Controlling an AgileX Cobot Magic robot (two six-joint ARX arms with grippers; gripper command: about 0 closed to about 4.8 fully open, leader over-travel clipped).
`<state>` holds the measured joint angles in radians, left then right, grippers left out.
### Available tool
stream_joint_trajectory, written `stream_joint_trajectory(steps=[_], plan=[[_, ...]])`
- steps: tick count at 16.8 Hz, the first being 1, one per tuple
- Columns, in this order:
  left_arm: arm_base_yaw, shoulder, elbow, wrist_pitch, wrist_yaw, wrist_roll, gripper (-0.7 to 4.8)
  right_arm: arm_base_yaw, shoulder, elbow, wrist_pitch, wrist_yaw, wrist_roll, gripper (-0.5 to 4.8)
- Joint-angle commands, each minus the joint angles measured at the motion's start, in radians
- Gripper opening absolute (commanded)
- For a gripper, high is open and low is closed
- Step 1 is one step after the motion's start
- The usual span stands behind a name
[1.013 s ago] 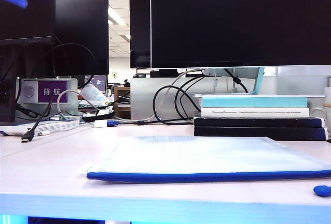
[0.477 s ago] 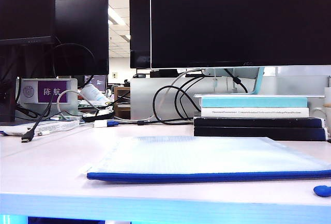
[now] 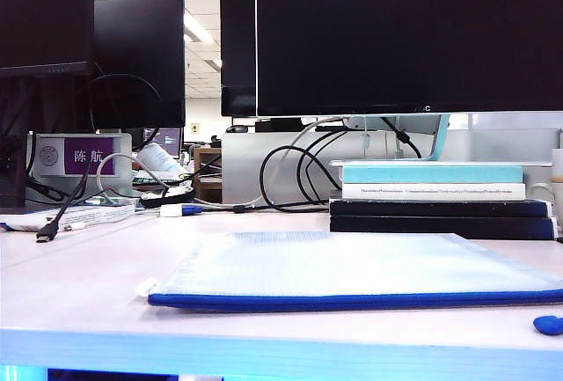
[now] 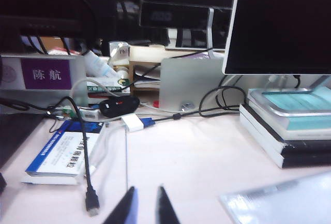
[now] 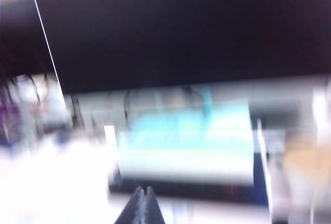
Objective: Pick up the transparent plastic file bag with a blue zipper and close its zipper.
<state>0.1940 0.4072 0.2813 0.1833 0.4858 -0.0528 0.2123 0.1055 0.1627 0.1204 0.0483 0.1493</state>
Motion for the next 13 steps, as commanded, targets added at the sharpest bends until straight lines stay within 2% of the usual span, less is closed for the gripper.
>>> stream_joint_trajectory(steps=[1, 4, 5, 8, 13], plan=[[0.0, -0.029, -0.061, -0.002, -0.003, 0.019, 0.48, -0.001, -0.002, -0.138, 0.153, -0.006, 0.005, -0.01], [0.0, -0.103, -0.136, -0.003, -0.019, 0.014, 0.38, -0.029, -0.043, -0.148, 0.097, -0.003, -0.033, -0.01], [0.003, -0.131, -0.154, -0.003, -0.029, 0.011, 0.19, -0.055, -0.069, -0.148, 0.058, -0.002, -0.048, -0.01], [0.008, -0.17, -0.179, -0.016, -0.068, 0.001, 0.19, -0.143, -0.105, -0.149, -0.043, -0.05, -0.04, -0.01], [0.008, -0.171, -0.249, -0.057, -0.123, -0.015, -0.06, -0.162, -0.105, -0.157, -0.191, -0.047, -0.037, -0.01]])
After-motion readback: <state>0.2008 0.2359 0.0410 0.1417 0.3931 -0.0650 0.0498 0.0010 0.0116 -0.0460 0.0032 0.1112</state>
